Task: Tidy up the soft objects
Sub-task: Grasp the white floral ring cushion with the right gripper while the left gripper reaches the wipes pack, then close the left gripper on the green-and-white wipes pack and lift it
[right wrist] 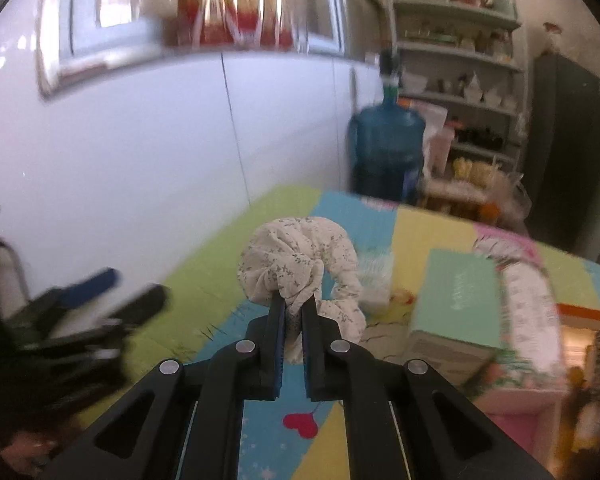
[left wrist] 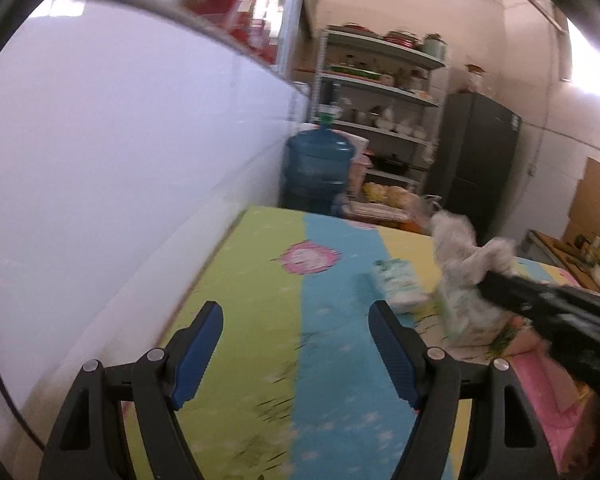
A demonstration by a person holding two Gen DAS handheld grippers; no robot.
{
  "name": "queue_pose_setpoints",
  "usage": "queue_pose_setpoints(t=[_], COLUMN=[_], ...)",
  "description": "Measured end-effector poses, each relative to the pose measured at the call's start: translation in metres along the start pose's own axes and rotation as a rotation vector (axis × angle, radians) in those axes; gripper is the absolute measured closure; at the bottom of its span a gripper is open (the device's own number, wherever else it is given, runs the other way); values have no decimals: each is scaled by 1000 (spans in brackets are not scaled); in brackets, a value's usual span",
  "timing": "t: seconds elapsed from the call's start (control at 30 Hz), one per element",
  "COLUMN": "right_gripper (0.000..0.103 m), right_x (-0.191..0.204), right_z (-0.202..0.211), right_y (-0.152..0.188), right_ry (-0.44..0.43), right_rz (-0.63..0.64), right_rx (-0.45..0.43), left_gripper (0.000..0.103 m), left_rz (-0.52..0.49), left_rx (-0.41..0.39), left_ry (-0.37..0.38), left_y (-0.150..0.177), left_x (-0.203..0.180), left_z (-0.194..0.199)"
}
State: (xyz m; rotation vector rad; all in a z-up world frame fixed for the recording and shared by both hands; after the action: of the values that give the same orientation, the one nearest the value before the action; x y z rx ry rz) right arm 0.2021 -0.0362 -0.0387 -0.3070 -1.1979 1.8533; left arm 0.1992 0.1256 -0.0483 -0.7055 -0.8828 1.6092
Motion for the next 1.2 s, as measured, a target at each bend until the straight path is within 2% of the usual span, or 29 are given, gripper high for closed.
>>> queue_pose_setpoints(t=[0.07, 0.13, 0.2, 0.3, 0.37, 0.5, 0.63, 0.87, 1.07, 1.17, 1.2], right_gripper=[96, 96, 96, 96, 96, 96, 96, 96, 95, 95, 95], right_x=[-1, -7, -9, -19, -23, -34, -46, -66, -76, -79, -80], right_z=[25, 48, 70, 90, 99, 108, 113, 113, 110, 108, 107], right_y=[-6, -12, -14, -15, -11, -6, -3, 2, 5, 6, 6], right_ry=[11, 15, 31, 31, 21, 2, -8, -24, -34, -35, -38], right_rz=[-1, -3, 2, -1, -7, -22, -34, -72, -92, -99, -102], right_rx=[-58, -106, -144, -173, -178, -184, -193, -198, -197, -194, -196], left_gripper=[28, 20, 15, 15, 15, 15, 15, 15, 15, 15, 15], left_rz=[-4, -4, -9, -3, -16, -108, -165, -121, -33, 27, 29], left_rx=[7, 21, 43, 107, 118, 149, 181, 210, 305, 383, 366], left_ry=[44, 93, 111, 125, 100, 34, -6, 35, 119, 166, 162], left_y=[-8, -15, -21, -29, -29, -28, -22, -23, -22, -17, -18], left_x=[-15, -31, -45, -67, -79, -114, -132, -136, -128, -122, -122], left_z=[-6, -14, -28, -54, -66, -92, -110, -123, -145, -158, -157])
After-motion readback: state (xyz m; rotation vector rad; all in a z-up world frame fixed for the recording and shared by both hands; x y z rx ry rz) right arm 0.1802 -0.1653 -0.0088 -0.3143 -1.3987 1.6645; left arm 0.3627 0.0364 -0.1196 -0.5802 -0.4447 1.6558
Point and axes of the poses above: each gripper's, at about its wrist camera, not at the fingertips, and z roughly against the way its jaws point, x to its left, y to its underside, the point moved 2 cm from there along -z, roughly the way its jaws point, and after that the axes turned 15 degrees about -y, right-handed, at the moved point
